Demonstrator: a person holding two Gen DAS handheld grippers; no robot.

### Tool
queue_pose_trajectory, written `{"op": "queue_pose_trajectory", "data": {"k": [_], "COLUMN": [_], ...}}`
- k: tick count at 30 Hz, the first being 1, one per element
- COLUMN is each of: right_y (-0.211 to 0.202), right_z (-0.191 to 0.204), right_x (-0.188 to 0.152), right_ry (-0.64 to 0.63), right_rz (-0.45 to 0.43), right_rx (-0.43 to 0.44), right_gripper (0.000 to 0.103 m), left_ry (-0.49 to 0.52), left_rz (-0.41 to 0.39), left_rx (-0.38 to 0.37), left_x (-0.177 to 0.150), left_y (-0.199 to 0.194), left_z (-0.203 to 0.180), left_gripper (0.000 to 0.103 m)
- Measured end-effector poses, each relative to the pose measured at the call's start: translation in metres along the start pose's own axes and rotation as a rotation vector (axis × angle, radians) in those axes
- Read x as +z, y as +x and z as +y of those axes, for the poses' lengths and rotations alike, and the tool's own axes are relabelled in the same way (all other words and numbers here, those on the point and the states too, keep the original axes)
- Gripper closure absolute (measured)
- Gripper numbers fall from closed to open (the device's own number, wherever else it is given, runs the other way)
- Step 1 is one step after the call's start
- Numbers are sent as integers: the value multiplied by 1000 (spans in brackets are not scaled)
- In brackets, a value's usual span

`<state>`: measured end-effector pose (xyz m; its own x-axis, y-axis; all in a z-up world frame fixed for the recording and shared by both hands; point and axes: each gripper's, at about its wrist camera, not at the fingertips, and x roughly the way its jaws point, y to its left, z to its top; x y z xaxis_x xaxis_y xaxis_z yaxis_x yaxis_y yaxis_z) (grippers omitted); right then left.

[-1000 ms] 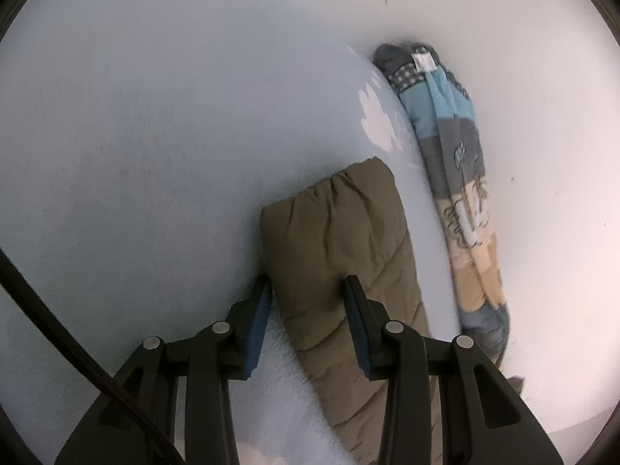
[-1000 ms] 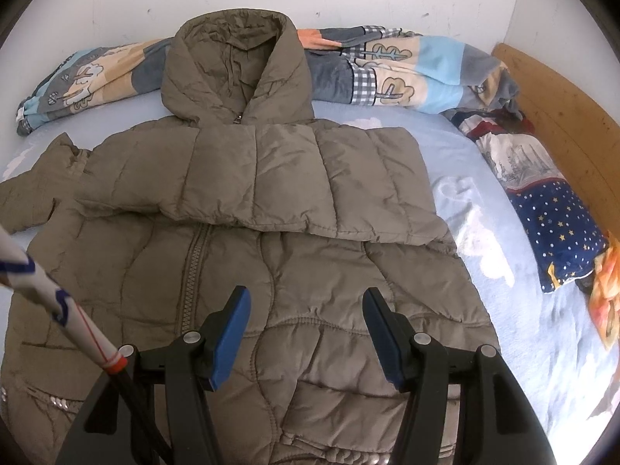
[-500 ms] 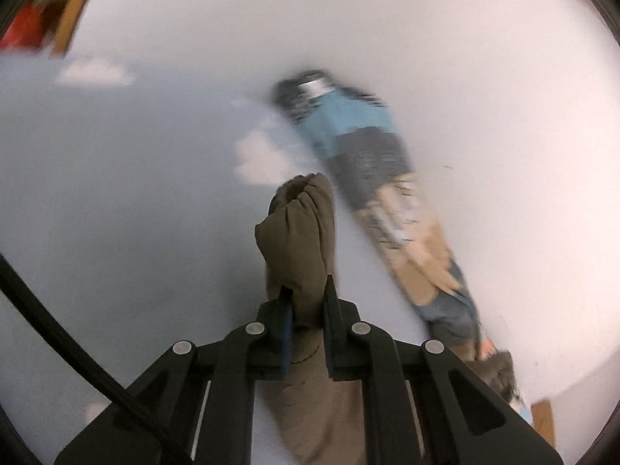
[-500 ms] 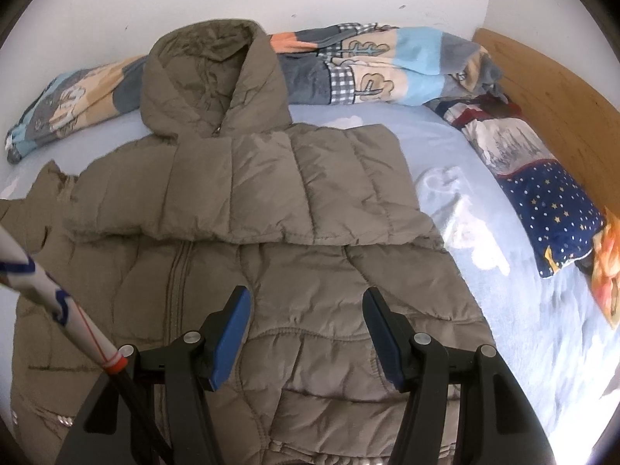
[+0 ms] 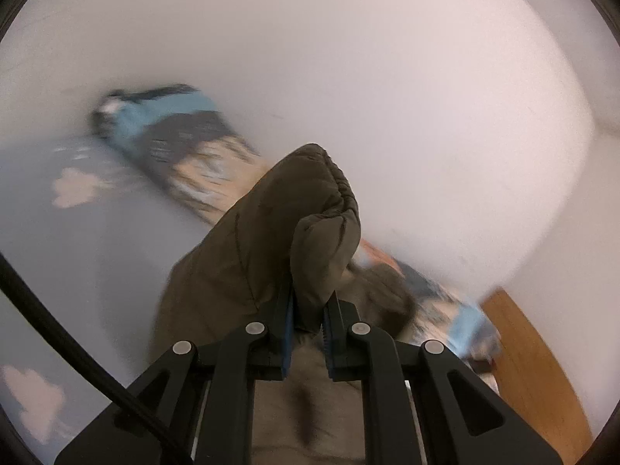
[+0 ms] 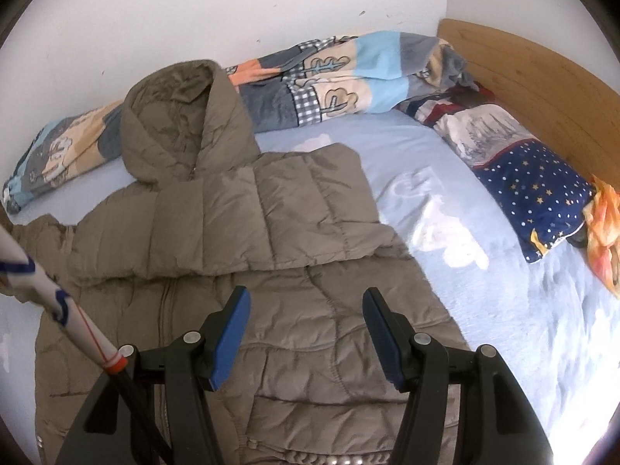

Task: Fold large clothes
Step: 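Lift the sleeve and fold it across the jacket body, open left tool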

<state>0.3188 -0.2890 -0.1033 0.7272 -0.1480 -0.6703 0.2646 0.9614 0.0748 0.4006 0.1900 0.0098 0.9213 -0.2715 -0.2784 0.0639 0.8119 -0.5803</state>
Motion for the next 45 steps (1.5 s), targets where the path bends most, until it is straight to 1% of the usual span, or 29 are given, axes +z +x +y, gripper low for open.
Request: {"op": "queue_pose_trajectory", "data": {"k": [2,4,7,9,13,16,17,19,20,22,23,24,25,28,29,30,31,32,33,34,35,36,37,38,39,40,41,43,45], "right_y": [-2,-3,-2,-2,-1,1,1,4,6,9,11,13,15,21,23,26,28,32,34,39,43,50,54,61,69,74,78,85,91], "right_z": [-6,-12,-22,-28,-33,-33,-33,-32,-33,-35,-37,-37,-37,-39,-39,-37,-34,-29,-26,-19,-14,-7,-3,4,12,18,26,44,55], "right_x": [2,4,7,8,10,11,11,11,11,11,11,11,11,11,11,12,11,11,11,9,8,5,4,2,3,4,6,9,7], "right_ry": [19,36,72,96,118,122,125,138,152,193,210,226,237,299,316,329,334,340,342,343,350,366,374,386,413,423,418,381,369], "right_rz": [-8,-10,-6,-2,3,8,11,25,35,53,62,72,78,95,103,111,115,126,136,154,165,187,207,235,258,265,264,269,287], "right_rx": [6,10,27,36,45,56,66,98,122,176,201,229,249,328,353,379,400,441,466,507,542,597,625,660,701,717,721,720,732], "right_gripper": [39,39,39,39,39,39,39,39,39,38,38,38,38,38,38,38,38,38,38,38,38,38,38,38,38,38,38,38,38], "left_ry": [59,109,184,232,311,352,358,353,356,379,380,365,351,353,356,351,343,329,312,293,279,264,253,250,245,233,227,194,136], "left_rz": [57,118,235,304,447,555,588,636,645,660,674,699,707,675,663,628,599,574,550,523,502,462,417,398,389,381,373,388,390], "left_rx": [-54,-88,-107,-108,-58,-1,16,36,41,43,33,2,-25,-81,-83,-82,-74,-52,5,81,128,215,289,319,368,403,411,478,475], "left_x": [-20,-45,-90,-118,-178,-210,-224,-232,-232,-230,-228,-227,-226,-211,-208,-198,-188,-179,-167,-157,-151,-145,-139,-137,-133,-130,-129,-127,-121], "left_y": [12,28,56,76,115,150,149,157,161,160,161,160,155,132,127,118,110,100,91,81,73,65,60,59,63,69,72,88,97], "left_z": [-35,-63,-95,-109,-107,-95,-97,-95,-93,-100,-101,-101,-105,-120,-123,-126,-126,-124,-118,-106,-97,-81,-64,-53,-38,-23,-15,6,19], "left_gripper": [91,91,91,91,91,91,91,90,89,83,66,51,49,49,49,49,49,46,41,38,33,32,31,31,31,31,31,31,31]}}
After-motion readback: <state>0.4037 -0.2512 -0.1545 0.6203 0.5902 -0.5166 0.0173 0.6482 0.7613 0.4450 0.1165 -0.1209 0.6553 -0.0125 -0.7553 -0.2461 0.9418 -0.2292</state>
